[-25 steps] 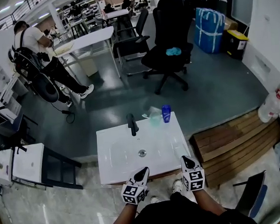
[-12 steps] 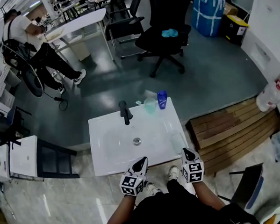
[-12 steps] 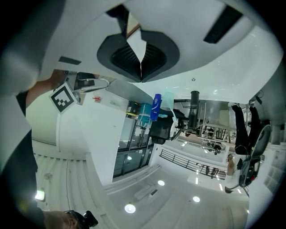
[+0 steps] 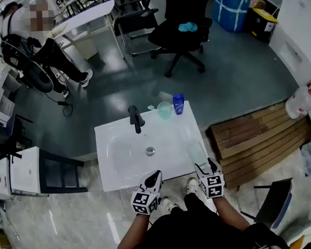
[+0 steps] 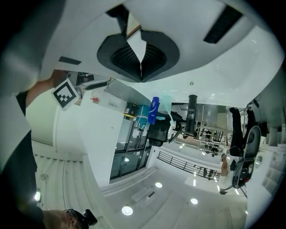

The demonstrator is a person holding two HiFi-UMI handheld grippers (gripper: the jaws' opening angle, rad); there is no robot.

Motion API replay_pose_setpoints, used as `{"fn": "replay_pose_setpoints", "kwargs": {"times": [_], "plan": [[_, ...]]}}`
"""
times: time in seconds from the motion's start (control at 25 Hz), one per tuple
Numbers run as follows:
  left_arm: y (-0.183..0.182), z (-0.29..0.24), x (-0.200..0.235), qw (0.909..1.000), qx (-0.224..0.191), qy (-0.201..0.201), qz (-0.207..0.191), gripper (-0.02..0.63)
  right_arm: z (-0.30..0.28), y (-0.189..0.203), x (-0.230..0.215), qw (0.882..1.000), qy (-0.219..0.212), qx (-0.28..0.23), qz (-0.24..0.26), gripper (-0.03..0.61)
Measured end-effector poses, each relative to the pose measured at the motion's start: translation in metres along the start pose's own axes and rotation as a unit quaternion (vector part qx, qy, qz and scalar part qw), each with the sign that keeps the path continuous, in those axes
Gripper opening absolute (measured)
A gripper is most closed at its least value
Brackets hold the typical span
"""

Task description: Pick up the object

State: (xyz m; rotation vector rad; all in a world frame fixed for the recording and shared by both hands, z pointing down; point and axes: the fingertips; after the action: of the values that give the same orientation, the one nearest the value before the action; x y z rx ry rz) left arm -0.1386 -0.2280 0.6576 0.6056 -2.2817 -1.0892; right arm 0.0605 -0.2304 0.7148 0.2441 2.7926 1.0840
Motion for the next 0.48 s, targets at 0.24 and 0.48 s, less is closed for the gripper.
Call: {"fn": "replay_pose_setpoints", "kwargs": {"times": [0.24, 0.48], "plan": [[0.001, -0.001, 0.0, 1.0, 0.003, -0.002, 0.007, 0.021, -0.02, 0.012, 0.002, 0.999, -0.02, 0.033, -0.001, 0.357], [0.003, 0.0, 0.006, 0.9998, 0.003, -0.014, 0.013, 0.02, -0.039, 0.02, -0.002, 0.998, -0.015, 0.058, 0.01, 0.387]]}}
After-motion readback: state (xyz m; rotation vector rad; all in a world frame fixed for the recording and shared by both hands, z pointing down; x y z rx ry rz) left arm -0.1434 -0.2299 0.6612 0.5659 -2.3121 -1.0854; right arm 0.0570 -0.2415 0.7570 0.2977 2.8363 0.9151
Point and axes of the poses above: the fingertips, and each gripper's own axes: z backward along the fingers, x to its left, y out of its underside, and after that the axes turned 10 degrees about x, right-handed
